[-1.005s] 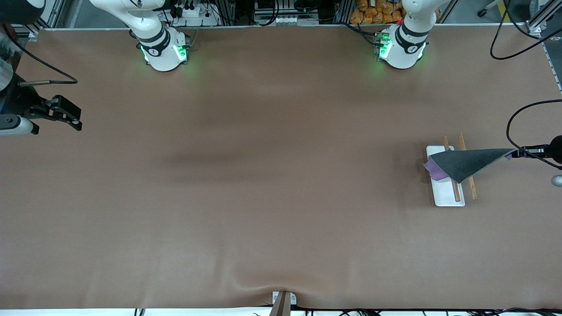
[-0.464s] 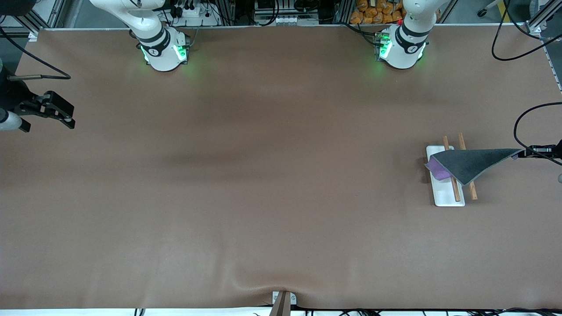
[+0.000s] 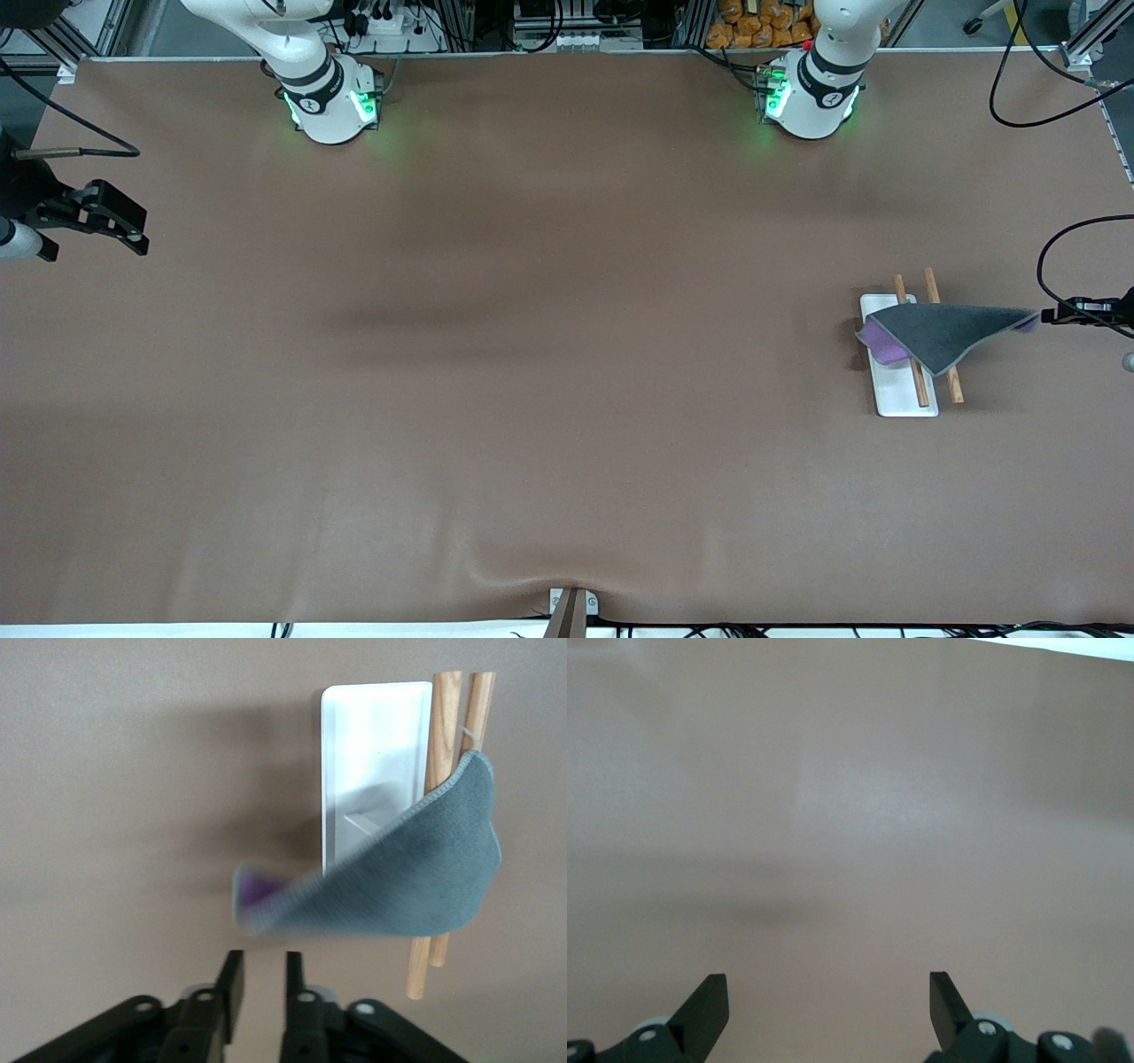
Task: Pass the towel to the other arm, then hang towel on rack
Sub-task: 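Lower the towel over the wooden dowels with the left gripper, then open the left gripper and release the towel on the rack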
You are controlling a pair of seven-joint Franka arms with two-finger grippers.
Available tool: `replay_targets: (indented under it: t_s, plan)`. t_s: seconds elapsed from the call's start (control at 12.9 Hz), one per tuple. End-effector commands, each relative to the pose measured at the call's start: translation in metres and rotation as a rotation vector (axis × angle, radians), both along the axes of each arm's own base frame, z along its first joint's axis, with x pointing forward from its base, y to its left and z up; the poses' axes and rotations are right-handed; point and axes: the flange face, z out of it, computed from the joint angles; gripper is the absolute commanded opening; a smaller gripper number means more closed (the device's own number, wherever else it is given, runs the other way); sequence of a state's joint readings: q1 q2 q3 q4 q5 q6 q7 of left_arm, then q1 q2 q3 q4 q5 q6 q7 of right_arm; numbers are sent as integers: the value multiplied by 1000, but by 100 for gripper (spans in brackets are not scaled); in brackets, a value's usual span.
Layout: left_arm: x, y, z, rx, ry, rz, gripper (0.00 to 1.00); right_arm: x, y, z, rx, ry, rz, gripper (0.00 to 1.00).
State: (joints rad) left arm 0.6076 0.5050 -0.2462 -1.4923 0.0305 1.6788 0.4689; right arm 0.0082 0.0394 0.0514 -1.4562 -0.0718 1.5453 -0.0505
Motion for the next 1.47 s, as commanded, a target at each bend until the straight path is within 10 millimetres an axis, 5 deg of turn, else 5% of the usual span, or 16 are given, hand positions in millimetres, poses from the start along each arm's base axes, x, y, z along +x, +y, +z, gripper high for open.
replay_targets:
  t_s: [0.0,0.23,0.77,1.16,1.39]
  plan:
    - [2,0,7,6,-16,-15,100,1,-8,6,-12,1,-13,100]
    - [12,-10,37,23,-61,-19,100,0,-12,8,2,-1,-24,100]
    - [23,-153,166,58,-176,163,100,-2,-12,8,40,0,-74,100]
    - [-4,-232,222,94,-175,138,100,-1,-17,4,40,11,-82,100]
    - [-19,-281,238,120,-172,105,100,-1,-18,4,40,11,-84,100]
